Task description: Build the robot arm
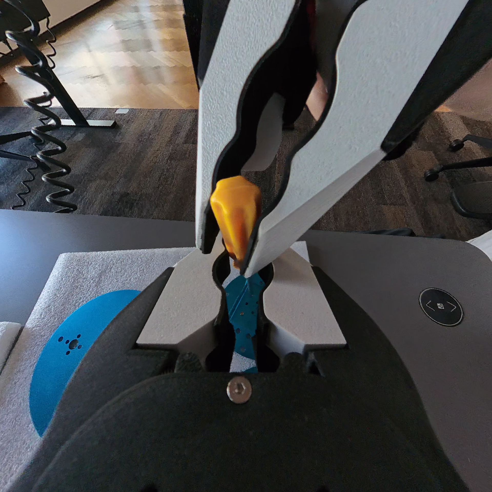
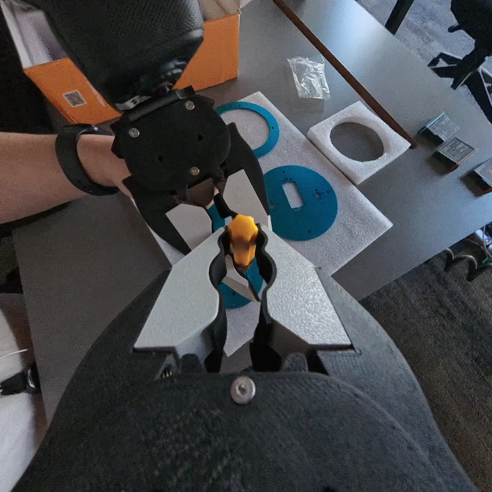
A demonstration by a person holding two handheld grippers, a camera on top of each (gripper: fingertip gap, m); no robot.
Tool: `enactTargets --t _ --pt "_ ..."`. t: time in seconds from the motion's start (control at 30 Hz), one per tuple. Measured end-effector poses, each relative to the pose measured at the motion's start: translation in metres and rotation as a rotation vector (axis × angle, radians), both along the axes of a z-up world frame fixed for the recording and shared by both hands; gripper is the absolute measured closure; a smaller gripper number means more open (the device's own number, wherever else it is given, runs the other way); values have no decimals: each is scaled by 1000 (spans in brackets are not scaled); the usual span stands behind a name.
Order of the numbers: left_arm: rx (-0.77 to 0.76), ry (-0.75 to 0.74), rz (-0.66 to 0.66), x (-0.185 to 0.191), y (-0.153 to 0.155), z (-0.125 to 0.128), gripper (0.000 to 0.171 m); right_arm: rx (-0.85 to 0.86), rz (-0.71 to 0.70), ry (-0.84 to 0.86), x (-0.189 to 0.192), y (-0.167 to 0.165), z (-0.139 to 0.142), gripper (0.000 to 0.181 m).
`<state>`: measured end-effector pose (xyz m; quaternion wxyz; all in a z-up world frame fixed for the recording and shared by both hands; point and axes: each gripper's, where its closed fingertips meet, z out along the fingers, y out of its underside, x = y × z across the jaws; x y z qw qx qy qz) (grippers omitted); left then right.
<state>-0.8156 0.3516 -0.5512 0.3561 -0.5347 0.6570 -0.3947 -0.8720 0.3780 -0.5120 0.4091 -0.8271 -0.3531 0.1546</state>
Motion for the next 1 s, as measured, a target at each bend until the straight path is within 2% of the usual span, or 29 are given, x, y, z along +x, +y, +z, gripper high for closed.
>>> enactTargets --t 0.07,0.17,0.27,0.33,0.47,0.5,0.57,0.63,0.67,0.73,0.8,0.87,1.0 --pt "17 1 -8 0 -3 0 158 -4 99 43 -3 -6 2 161" --pt "33 11 -23 2 -5 -1 159 -92 222 200 -5 -13 6 162" --pt "35 15 -19 4 -5 -1 159 -27 278 165 -1 -13 5 164" --pt "26 15 -10 4 -3 -1 159 43 213 105 0 -8 5 165" --pt "12 25 17 3 2 -2 159 76 -182 203 8 6 6 164" --pt "22 25 7 3 1 -2 160 100 -242 201 10 5 7 164" --pt "45 21 -11 2 -2 -2 160 134 -245 198 8 2 8 164" --pt "46 15 -11 3 -3 -2 161 104 -146 218 6 -2 7 161" --pt "47 17 -17 3 -4 -2 160 67 -83 253 3 -5 7 151" --pt "54 22 -24 3 -5 -2 160 -1 30 327 0 -10 9 154" --pt "50 21 -17 4 -5 -2 160 8 62 318 3 -9 8 161" --pt "44 28 -1 4 -2 -2 160 82 2 258 6 -4 8 163" --pt "35 37 35 5 3 -3 158 186 -281 158 12 6 7 163"
